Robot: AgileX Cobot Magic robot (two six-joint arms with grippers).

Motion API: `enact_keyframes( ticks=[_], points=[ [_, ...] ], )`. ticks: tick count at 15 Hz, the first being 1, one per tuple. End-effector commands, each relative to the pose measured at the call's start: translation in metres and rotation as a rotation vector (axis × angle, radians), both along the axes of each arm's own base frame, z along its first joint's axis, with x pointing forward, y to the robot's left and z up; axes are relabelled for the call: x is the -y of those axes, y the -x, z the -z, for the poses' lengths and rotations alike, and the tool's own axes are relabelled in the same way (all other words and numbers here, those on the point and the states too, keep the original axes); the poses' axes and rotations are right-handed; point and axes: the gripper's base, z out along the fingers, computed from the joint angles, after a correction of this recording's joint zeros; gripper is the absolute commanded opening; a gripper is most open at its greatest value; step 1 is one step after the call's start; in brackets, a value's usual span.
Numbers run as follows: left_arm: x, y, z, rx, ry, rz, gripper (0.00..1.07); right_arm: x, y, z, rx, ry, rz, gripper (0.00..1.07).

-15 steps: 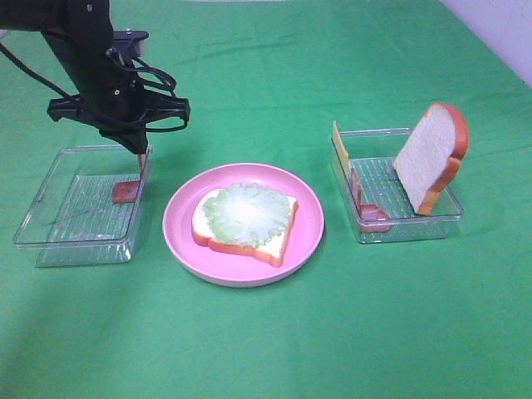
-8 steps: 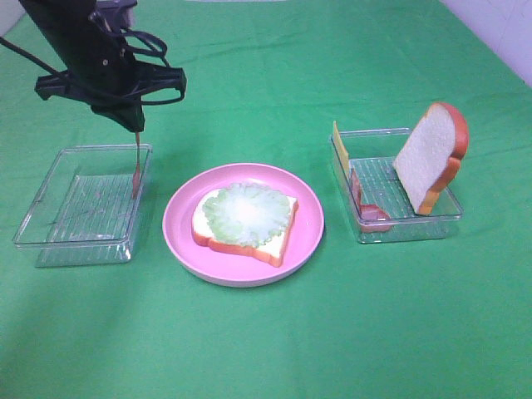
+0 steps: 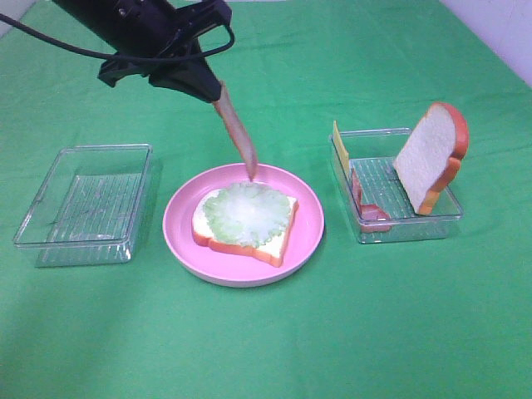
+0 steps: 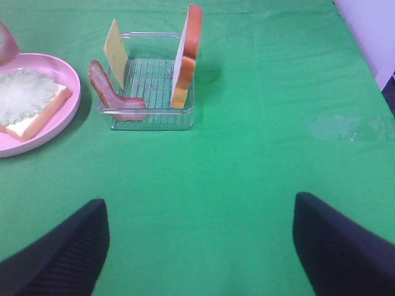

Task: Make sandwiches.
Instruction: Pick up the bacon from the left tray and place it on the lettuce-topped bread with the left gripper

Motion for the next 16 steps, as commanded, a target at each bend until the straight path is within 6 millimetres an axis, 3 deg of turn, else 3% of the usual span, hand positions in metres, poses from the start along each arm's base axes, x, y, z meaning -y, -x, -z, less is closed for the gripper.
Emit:
enact_keyframes(
  ticks=[1,3,4,10,16],
  points=[
    [0.032,0.011,0.002,0.002,0.089,0.103,0.0,0.0,0.001,0.0,0.024,-0.002,0.008,0.77],
    [0.063,0.024,0.025,-0.043,0.064,0.18,0.0,0.0,0.001,0.0,0.024,-0.002,0.008,0.77],
    [0.065,0.023,0.033,-0.052,0.043,0.188,0.0,0.0,0.001,0.0,0.024,-0.002,0.008,0.77],
    [0.05,0.011,0.062,-0.015,-0.181,0.182,0.0,0.0,0.001,0.0,0.024,-0.002,0.008,0.77],
    [0.036,0.005,0.072,-0.002,-0.356,0.128,0.0,0.0,0.001,0.0,0.024,-0.002,0.008,0.77]
  ],
)
